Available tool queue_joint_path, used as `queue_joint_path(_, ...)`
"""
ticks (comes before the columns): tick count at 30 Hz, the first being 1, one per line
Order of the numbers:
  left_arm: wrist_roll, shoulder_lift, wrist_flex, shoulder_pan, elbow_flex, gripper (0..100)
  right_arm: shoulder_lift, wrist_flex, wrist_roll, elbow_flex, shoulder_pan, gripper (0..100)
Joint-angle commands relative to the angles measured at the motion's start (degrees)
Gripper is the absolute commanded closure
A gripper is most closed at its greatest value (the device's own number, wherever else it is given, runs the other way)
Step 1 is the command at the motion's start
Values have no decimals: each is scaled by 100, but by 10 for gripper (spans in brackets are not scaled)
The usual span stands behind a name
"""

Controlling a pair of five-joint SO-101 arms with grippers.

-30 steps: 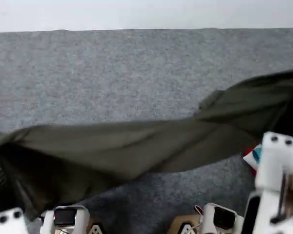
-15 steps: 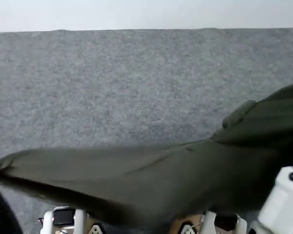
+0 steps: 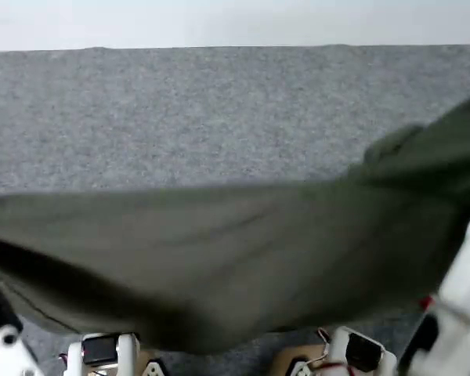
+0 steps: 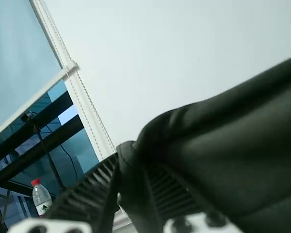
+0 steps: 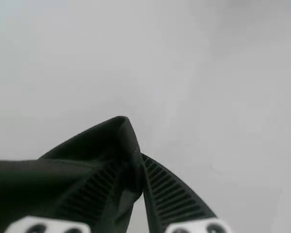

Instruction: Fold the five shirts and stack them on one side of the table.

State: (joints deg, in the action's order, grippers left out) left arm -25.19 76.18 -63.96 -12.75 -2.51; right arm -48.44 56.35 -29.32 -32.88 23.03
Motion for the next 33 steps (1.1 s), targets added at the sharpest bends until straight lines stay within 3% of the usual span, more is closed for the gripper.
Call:
queue_joint_path(1,44,-35,264,-44,435,997,549,-110,-220,-299,48,988)
queue_joint_path(17,44,26,290,-53,611,997,382,-374,-571,-730,57,988)
queue_joint_path(24,44,-18,-431,-44,664,997,453,4,-756,-589,40,988)
queue_joint_path(33,26,-18,-404,-18,2352,997,875,-57,-756,932,-927,988)
